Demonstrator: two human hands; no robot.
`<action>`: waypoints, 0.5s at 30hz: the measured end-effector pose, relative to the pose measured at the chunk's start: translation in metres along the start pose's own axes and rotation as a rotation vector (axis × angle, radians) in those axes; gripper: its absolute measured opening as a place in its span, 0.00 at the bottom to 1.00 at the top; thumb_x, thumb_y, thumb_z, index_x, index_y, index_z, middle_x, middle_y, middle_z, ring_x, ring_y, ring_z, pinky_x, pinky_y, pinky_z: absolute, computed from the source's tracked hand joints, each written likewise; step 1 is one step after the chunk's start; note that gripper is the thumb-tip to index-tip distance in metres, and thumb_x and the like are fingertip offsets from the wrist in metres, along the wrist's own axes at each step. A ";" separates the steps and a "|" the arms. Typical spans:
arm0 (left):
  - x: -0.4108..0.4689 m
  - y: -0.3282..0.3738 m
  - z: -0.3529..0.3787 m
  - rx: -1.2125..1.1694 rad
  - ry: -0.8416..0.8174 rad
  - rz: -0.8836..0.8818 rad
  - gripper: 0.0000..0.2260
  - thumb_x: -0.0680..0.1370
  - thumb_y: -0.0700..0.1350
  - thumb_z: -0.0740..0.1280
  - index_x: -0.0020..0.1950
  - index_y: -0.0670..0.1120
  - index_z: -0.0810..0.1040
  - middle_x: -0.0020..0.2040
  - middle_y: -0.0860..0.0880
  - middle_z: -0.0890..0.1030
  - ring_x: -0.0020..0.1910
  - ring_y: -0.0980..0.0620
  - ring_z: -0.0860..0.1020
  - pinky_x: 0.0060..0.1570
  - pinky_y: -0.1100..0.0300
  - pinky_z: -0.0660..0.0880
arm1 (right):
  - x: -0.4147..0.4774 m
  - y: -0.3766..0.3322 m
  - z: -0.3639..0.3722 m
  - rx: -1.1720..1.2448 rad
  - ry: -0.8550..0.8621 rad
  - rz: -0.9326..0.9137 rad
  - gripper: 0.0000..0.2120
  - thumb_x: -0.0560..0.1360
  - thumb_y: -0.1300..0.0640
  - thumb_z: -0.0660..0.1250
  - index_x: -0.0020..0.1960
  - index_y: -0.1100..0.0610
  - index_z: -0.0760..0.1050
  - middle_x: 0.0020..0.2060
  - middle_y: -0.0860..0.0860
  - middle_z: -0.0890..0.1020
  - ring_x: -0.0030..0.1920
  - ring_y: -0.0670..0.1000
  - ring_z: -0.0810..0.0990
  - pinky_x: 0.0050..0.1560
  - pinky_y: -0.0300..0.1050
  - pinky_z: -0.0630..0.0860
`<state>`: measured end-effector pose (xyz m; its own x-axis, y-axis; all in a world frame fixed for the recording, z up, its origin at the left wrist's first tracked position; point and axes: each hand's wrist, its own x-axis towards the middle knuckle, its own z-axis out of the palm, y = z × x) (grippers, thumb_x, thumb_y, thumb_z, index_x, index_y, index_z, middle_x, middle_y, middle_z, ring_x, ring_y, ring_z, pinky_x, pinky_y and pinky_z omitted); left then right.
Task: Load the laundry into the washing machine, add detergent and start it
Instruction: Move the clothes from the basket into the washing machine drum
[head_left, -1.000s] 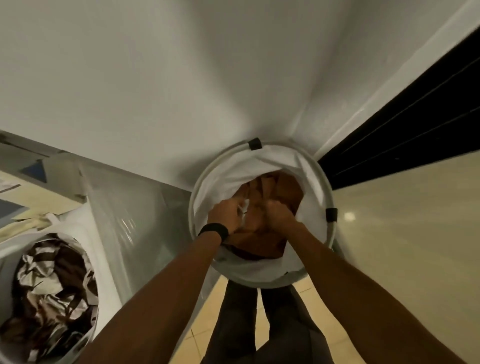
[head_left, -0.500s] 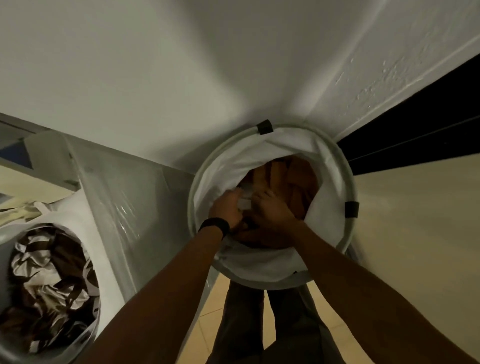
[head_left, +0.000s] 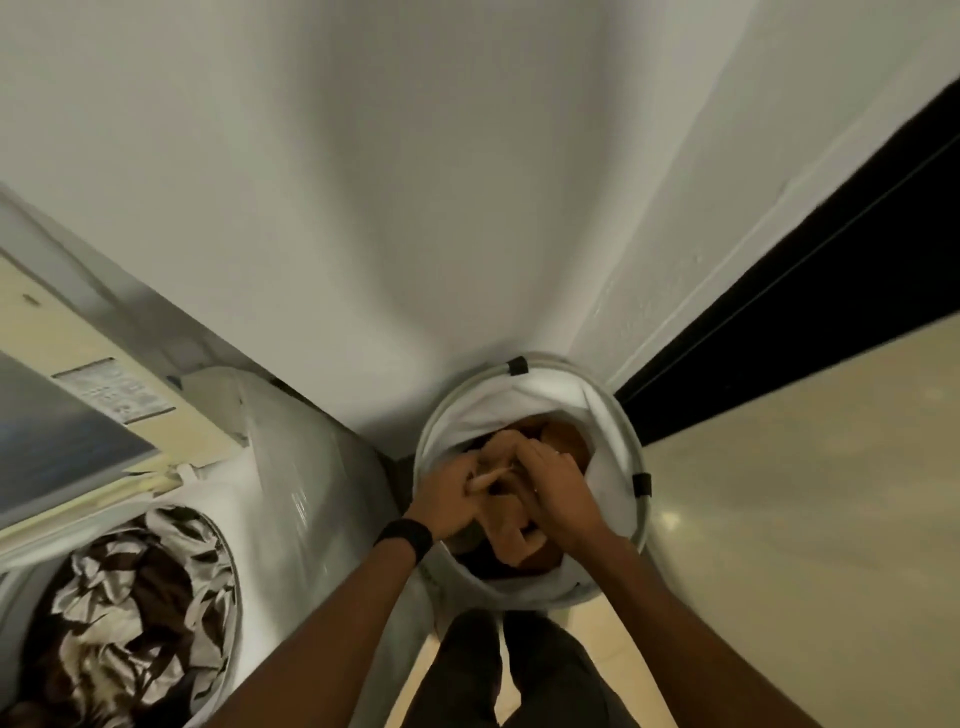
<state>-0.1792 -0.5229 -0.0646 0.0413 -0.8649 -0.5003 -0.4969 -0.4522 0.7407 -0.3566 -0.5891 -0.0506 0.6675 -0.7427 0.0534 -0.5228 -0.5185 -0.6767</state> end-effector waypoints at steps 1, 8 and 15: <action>-0.006 0.005 -0.004 -0.033 -0.101 0.010 0.19 0.80 0.44 0.70 0.70 0.50 0.74 0.60 0.53 0.79 0.59 0.53 0.78 0.58 0.61 0.73 | -0.002 -0.008 -0.006 0.014 0.028 -0.028 0.07 0.80 0.51 0.60 0.56 0.48 0.72 0.52 0.42 0.75 0.51 0.43 0.73 0.53 0.38 0.67; -0.006 0.004 -0.032 -0.212 -0.074 -0.155 0.22 0.82 0.50 0.65 0.77 0.55 0.66 0.71 0.43 0.78 0.66 0.41 0.79 0.66 0.48 0.76 | -0.006 -0.038 -0.043 0.173 0.034 0.054 0.04 0.78 0.55 0.72 0.48 0.47 0.79 0.47 0.36 0.80 0.50 0.41 0.78 0.54 0.38 0.74; 0.017 0.012 -0.022 0.366 0.252 0.135 0.14 0.76 0.43 0.70 0.61 0.53 0.79 0.60 0.47 0.72 0.59 0.42 0.74 0.57 0.52 0.75 | -0.006 -0.068 -0.076 0.333 0.212 0.118 0.03 0.68 0.60 0.71 0.38 0.55 0.77 0.35 0.48 0.80 0.40 0.52 0.81 0.44 0.51 0.79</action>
<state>-0.1658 -0.5477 -0.0545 0.1425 -0.9571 -0.2523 -0.7836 -0.2648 0.5620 -0.3652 -0.5820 0.0503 0.4708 -0.8778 0.0880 -0.3653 -0.2848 -0.8862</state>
